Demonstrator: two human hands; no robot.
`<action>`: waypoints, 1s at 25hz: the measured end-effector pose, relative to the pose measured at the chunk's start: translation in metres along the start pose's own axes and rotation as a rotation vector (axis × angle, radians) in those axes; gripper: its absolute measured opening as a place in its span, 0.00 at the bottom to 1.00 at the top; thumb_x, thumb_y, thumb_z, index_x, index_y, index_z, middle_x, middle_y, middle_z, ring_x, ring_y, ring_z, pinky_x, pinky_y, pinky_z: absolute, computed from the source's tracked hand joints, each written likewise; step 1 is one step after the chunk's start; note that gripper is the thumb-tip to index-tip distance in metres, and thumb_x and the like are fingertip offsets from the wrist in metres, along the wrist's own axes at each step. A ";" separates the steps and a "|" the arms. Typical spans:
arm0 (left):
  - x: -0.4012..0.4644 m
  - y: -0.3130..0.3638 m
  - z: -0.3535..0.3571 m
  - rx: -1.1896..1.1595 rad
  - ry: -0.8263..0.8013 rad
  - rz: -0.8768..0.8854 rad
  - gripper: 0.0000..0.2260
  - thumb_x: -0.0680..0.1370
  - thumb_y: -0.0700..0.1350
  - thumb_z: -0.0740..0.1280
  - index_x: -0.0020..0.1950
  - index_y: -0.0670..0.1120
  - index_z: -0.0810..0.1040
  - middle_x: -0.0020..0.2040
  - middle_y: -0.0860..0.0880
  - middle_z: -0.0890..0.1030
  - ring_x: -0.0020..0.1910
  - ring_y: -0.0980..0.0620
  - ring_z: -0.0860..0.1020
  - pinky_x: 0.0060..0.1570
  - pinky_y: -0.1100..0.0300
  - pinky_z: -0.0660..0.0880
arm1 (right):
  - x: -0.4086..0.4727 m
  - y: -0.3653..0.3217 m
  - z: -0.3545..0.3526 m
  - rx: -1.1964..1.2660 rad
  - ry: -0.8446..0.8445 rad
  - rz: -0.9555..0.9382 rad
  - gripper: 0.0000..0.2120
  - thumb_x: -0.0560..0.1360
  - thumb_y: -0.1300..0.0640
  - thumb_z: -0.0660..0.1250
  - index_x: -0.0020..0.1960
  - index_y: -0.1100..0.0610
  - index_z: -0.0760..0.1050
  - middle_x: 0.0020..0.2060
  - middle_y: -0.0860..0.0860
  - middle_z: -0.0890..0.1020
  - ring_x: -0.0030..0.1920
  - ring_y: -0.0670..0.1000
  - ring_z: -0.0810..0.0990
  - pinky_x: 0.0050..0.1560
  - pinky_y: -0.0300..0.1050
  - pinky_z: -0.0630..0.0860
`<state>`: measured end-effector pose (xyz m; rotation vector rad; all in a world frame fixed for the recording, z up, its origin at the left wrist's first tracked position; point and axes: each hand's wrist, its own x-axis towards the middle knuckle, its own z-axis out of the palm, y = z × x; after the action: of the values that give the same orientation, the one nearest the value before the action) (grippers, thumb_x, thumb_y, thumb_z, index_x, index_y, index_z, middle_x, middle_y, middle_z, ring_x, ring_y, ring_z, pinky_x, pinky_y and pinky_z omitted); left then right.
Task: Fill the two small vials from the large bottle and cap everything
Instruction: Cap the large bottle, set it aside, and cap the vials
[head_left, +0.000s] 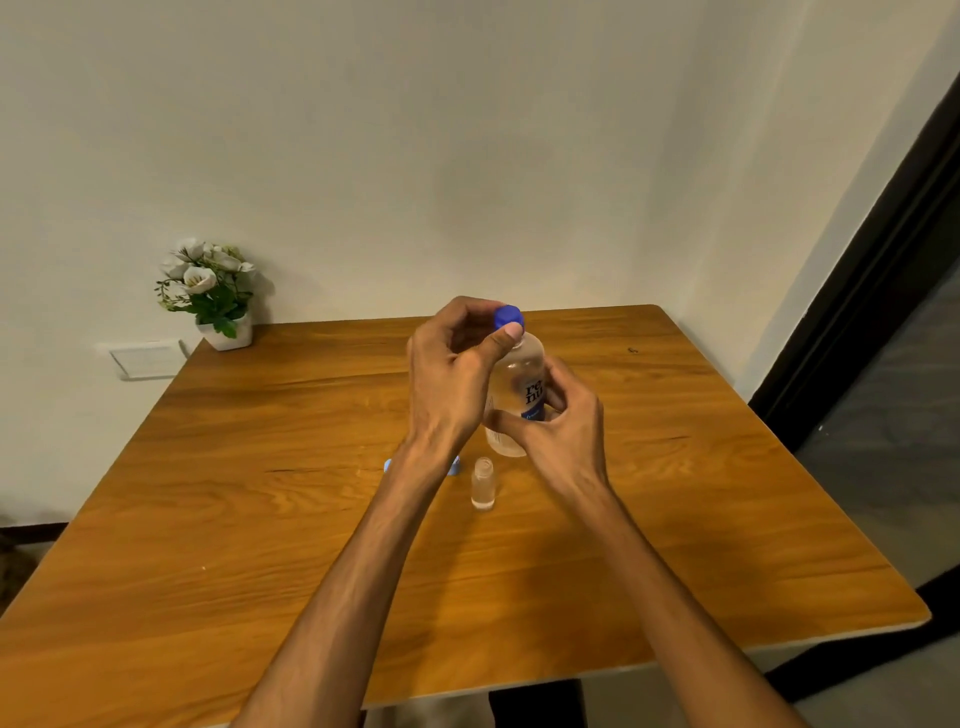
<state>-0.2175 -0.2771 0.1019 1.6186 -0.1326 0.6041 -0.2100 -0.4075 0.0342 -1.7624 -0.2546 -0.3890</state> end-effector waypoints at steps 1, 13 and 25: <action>0.000 0.000 -0.001 0.021 -0.005 0.004 0.07 0.79 0.41 0.74 0.56 0.43 0.84 0.49 0.51 0.87 0.49 0.57 0.85 0.48 0.67 0.80 | 0.001 -0.001 0.001 -0.003 -0.008 0.005 0.35 0.64 0.56 0.85 0.67 0.45 0.77 0.56 0.40 0.84 0.57 0.42 0.83 0.52 0.38 0.83; 0.012 -0.011 -0.010 -0.015 0.000 -0.041 0.06 0.77 0.40 0.76 0.51 0.40 0.86 0.46 0.47 0.87 0.46 0.56 0.85 0.46 0.64 0.81 | 0.011 0.000 0.011 -0.036 -0.053 0.068 0.35 0.61 0.55 0.86 0.67 0.50 0.80 0.57 0.45 0.86 0.59 0.50 0.84 0.58 0.49 0.84; 0.088 -0.022 -0.097 0.119 0.073 -0.029 0.10 0.84 0.45 0.65 0.61 0.45 0.84 0.52 0.46 0.87 0.54 0.48 0.85 0.57 0.53 0.82 | 0.074 -0.042 0.130 -0.002 -0.309 0.091 0.26 0.66 0.51 0.84 0.61 0.50 0.80 0.53 0.45 0.87 0.53 0.45 0.85 0.54 0.43 0.83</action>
<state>-0.1628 -0.1581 0.1244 1.7082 -0.0197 0.6578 -0.1414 -0.2746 0.0760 -1.8257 -0.3909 -0.0496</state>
